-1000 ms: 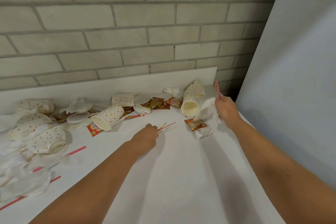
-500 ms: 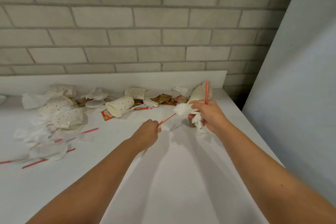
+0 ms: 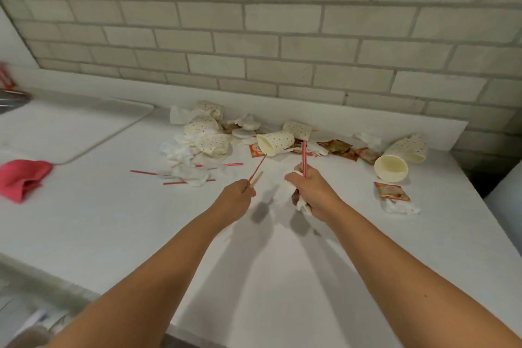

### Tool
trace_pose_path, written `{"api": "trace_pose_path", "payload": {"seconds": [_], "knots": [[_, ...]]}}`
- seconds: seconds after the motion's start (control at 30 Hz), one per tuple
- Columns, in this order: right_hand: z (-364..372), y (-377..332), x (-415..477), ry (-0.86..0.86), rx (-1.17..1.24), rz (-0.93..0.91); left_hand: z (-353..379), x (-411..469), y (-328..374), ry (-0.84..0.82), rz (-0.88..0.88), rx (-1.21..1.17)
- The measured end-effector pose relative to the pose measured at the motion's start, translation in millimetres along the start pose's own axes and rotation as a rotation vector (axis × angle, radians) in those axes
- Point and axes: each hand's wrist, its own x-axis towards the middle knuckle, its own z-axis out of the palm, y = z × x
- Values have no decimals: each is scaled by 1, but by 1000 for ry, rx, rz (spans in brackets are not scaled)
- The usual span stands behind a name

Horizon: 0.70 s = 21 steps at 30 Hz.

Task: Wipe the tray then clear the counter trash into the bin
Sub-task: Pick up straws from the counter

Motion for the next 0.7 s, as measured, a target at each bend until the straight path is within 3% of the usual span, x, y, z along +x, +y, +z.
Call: {"api": "trace_pose_path", "payload": {"seconds": [0.1,0.33,0.7], "knots": [[39,-7,-4,-87,-49,-11,-27,-10,-17,13,-35,-128],[150,-24,-20,-240,-87,-5,-96,-51,-63,146,-32,-167],[364,-16,-86,-656,-157,-64,-209,-164,-242,540,-256,-304]]}}
